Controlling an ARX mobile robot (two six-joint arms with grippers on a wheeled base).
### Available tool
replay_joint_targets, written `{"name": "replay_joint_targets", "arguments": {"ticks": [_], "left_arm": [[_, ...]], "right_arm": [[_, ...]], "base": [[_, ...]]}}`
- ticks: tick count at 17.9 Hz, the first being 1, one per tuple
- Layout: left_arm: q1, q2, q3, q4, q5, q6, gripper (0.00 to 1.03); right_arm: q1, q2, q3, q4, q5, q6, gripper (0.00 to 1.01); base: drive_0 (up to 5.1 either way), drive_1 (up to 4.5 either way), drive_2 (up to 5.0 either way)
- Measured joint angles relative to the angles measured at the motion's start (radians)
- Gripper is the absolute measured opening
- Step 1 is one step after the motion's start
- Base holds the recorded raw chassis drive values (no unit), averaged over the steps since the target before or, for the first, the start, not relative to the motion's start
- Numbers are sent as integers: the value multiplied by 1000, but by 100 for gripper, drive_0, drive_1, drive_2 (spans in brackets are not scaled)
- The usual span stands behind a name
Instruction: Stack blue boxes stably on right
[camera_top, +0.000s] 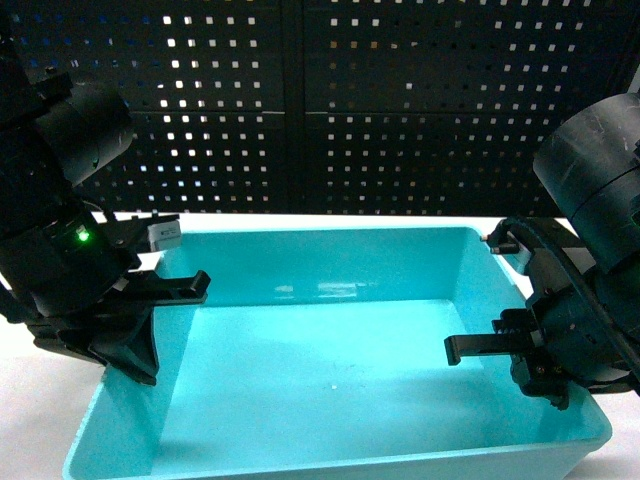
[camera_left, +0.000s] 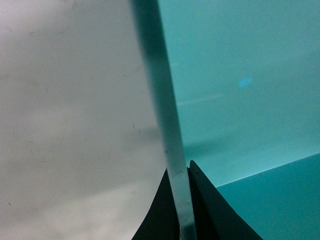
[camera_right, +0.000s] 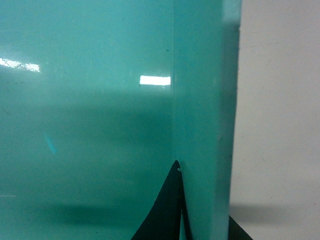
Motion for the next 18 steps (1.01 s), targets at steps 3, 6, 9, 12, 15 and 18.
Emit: {"name": "replay_joint_targets", "arguments": {"ticks": [3, 6, 9, 12, 15, 18], "left_arm": [[1, -27, -36, 46, 15, -3, 2], [1, -27, -36, 47, 16, -3, 2], [1, -27, -36, 47, 16, -3, 2], [2, -27, -36, 41, 22, -5, 2], [2, -36, 17, -53, 14, -23, 2], [2, -35, 193, -248, 79, -111, 2]], "right_arm": [[0, 0, 0, 0, 0, 0, 2], [0, 0, 0, 0, 0, 0, 2], [0, 0, 0, 0, 0, 0, 2], [1, 0, 0, 0, 1, 0, 2], [7, 2, 10, -74, -15, 37, 2], [-16, -69, 50, -191, -44, 75, 2]], "base": [[0, 0, 0], [0, 0, 0], [0, 0, 0], [0, 0, 0], [0, 0, 0], [0, 0, 0]]}}
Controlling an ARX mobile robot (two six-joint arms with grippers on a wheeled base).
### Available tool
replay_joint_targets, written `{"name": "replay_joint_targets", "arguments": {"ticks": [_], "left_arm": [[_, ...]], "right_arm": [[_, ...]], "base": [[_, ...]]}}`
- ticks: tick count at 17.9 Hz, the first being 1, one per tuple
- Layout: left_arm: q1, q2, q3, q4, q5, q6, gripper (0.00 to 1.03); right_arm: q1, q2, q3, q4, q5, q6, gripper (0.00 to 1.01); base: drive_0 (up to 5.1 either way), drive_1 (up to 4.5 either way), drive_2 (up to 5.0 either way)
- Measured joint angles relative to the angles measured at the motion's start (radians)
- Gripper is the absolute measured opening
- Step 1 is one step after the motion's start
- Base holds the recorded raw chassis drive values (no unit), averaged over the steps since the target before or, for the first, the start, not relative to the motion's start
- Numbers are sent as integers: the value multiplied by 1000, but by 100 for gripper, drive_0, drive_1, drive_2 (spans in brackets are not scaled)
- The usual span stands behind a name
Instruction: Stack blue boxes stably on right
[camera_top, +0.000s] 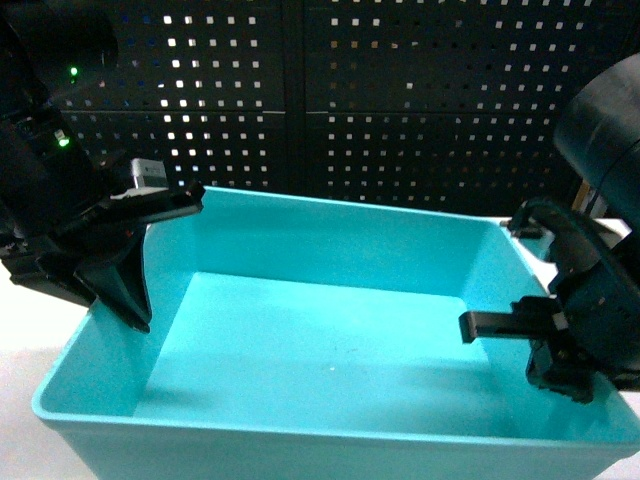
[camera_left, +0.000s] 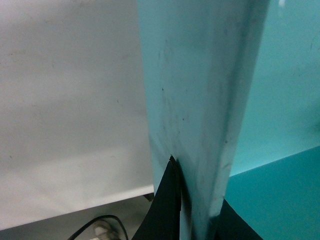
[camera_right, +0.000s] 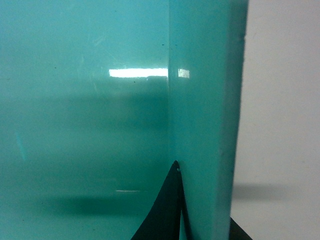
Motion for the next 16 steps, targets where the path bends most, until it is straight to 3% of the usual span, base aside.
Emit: {"name": "replay_joint_targets", "arguments": {"ticks": [5, 10, 12, 14, 16], "left_arm": [[0, -4, 53, -48, 44, -53, 2], [16, -10, 105, -115, 50, -59, 2], [18, -10, 114, -122, 44, -36, 2], [18, -10, 129, -122, 45, 32, 2], [19, -11, 130, -124, 46, 44, 2]], "right_arm": [[-21, -90, 46, -84, 21, 0, 2], [2, -127, 53, -91, 26, 26, 2], [10, -128, 39, -53, 34, 26, 2], [16, -130, 36, -37, 47, 26, 2], [16, -136, 36, -37, 49, 26, 2]], "base": [[0, 0, 0], [0, 0, 0], [0, 0, 0], [0, 0, 0], [0, 0, 0]]}}
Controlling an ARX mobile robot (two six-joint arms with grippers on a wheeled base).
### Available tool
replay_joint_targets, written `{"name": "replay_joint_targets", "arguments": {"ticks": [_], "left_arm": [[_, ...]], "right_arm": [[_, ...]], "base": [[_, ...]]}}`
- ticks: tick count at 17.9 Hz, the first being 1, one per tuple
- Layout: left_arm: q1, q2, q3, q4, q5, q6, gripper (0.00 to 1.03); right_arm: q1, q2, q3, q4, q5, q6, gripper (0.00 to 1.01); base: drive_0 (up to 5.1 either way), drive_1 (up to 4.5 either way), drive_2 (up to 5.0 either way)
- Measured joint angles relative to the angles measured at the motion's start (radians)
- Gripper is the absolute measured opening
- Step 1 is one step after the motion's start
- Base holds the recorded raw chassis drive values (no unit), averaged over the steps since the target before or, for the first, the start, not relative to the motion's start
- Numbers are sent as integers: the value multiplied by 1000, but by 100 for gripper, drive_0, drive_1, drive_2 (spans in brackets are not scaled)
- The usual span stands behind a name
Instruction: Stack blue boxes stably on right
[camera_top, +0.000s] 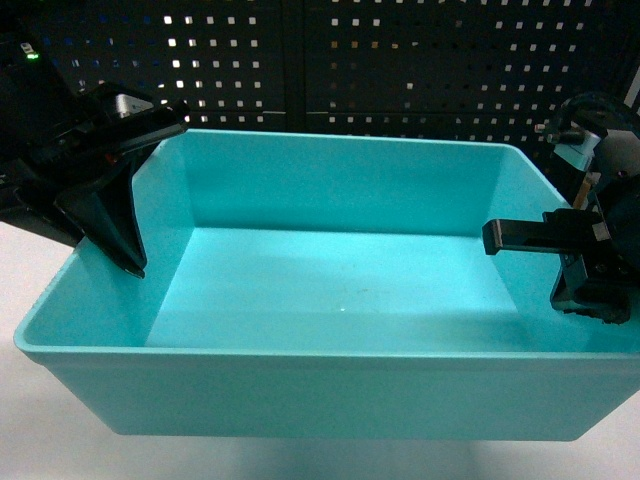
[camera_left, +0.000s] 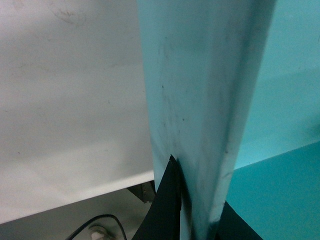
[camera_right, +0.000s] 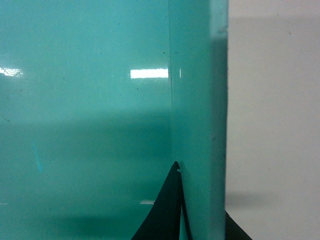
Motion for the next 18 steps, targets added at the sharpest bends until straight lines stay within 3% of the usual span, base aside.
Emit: {"name": "replay_joint_targets", "arguments": {"ticks": [18], "left_arm": [[0, 0, 0, -1, 3, 8, 2]], "right_arm": [[0, 0, 0, 0, 1, 0, 2]], "base": [[0, 0, 0]]}}
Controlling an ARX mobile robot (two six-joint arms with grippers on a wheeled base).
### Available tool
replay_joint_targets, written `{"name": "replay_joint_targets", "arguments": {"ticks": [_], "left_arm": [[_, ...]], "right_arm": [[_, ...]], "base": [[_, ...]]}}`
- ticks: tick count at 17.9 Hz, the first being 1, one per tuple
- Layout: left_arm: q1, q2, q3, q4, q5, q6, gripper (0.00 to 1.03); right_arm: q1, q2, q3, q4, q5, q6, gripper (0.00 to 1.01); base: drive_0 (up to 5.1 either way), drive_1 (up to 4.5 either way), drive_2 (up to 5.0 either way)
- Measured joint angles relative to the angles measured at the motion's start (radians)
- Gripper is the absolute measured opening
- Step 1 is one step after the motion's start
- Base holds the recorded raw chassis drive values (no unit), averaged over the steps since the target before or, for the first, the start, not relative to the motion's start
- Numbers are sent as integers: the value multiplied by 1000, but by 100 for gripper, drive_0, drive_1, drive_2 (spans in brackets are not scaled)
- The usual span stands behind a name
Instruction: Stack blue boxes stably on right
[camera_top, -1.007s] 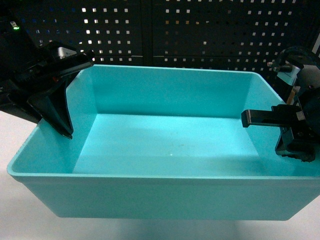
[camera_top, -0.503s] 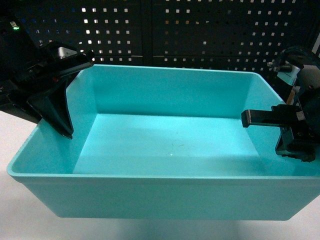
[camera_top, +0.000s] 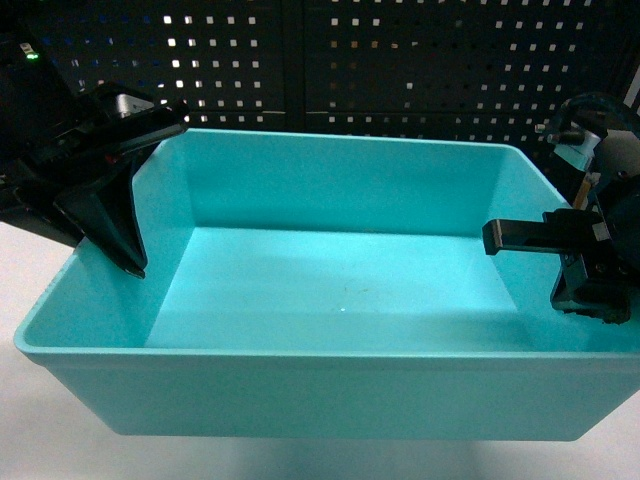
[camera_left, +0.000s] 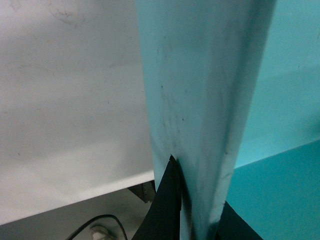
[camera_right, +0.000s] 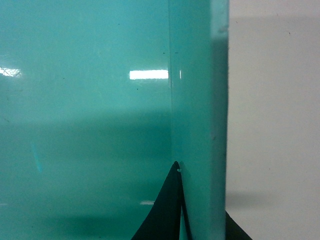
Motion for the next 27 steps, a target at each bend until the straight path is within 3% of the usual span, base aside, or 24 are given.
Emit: {"name": "replay_joint_targets", "arguments": {"ticks": [9, 15, 27], "left_arm": [[0, -5, 4, 0, 3, 2, 2], [6, -6, 4, 0, 3, 3, 2], [4, -11, 3, -3, 2, 3, 2]], "right_arm": [[0, -4, 0, 4, 3, 0, 2], [6, -4, 0, 7, 4, 2, 2], [6, -12, -1, 5, 6, 3, 2]], "base": [[5, -373, 383], [-163, -579, 253], [-87, -238, -163]]}}
